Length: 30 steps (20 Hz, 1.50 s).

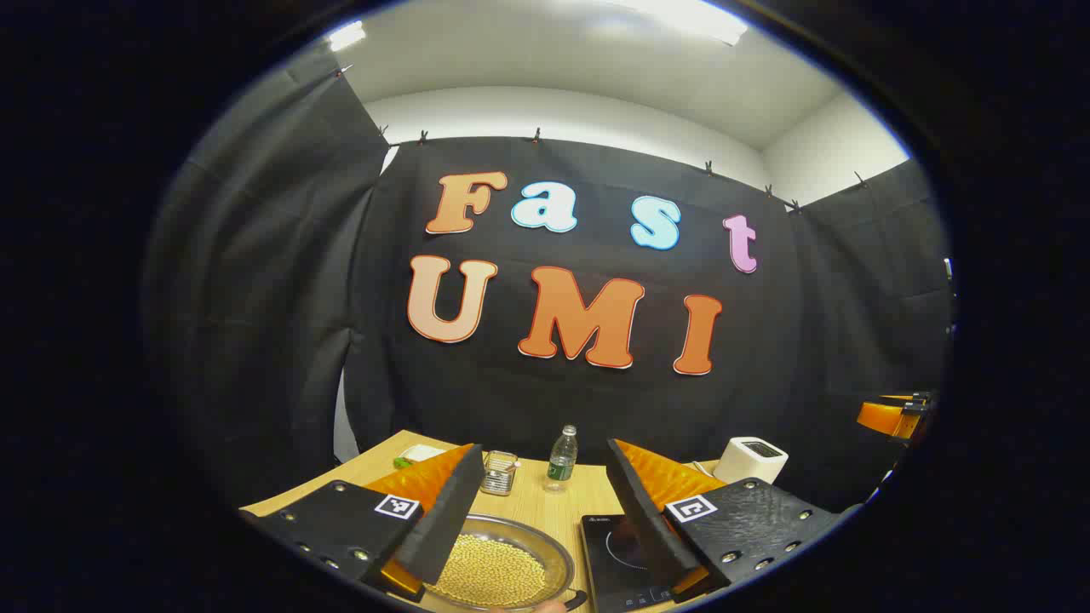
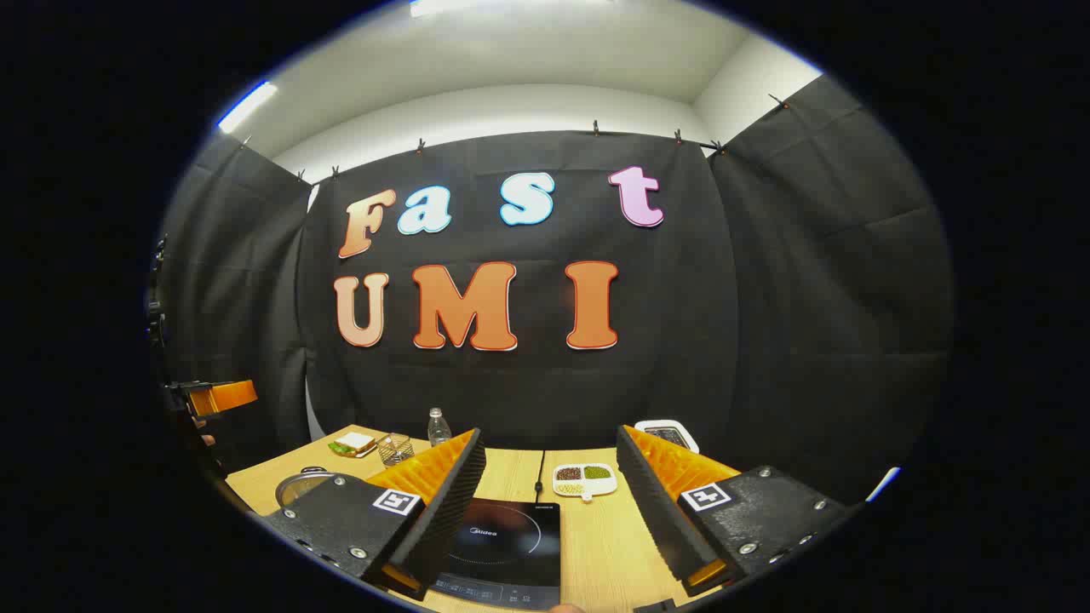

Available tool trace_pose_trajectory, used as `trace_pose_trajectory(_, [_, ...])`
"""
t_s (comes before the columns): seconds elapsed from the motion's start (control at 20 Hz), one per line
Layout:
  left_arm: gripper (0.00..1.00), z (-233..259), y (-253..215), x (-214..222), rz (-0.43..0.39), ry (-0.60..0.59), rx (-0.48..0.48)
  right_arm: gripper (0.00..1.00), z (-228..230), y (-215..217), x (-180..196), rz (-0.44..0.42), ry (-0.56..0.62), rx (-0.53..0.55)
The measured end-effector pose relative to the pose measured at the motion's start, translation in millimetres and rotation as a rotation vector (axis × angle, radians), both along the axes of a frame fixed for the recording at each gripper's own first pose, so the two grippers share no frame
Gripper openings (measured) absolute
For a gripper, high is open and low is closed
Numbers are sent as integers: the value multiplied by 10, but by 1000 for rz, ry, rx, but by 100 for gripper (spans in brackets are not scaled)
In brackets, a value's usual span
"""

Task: First push the handle of the pot to place it horizontally, then grasp the pot with both hands and set it on the induction cooktop.

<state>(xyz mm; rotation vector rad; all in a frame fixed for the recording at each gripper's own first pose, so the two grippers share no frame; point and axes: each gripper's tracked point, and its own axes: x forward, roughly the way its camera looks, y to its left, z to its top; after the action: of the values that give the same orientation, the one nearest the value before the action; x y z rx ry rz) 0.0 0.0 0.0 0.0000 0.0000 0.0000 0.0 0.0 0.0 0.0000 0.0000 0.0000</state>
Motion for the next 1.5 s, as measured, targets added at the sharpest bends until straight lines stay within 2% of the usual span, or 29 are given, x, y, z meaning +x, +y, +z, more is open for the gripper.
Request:
trace_pose_trajectory(0.3, [89,44,-23,-61,26,-17,10,95,14,-80,-25,9,3,-1])
trace_pose_trajectory(0.55, [89,100,-70,-118,25,-24,30,96,-13,-133,-34,11,13,-1])
trace_pose_trajectory(1.0, [88,141,-144,-195,-10,-27,11,96,41,-187,-131,1,-2,-5])
trace_pose_trajectory(1.2, [88,103,-72,-206,10,-7,31,95,44,-178,-140,8,0,3])
trace_pose_trajectory(1.35, [93,131,-159,-217,-32,-16,13,95,37,-177,-140,9,-3,6])
trace_pose_trajectory(1.4, [81,120,-127,-224,-29,-20,15,96,34,-179,-141,8,-1,7])
trace_pose_trajectory(1.45, [76,136,-106,-223,-26,-24,22,96,25,-179,-137,7,0,9])
trace_pose_trajectory(1.5, [75,141,-118,-236,-32,-30,26,96,23,-180,-132,5,2,9])
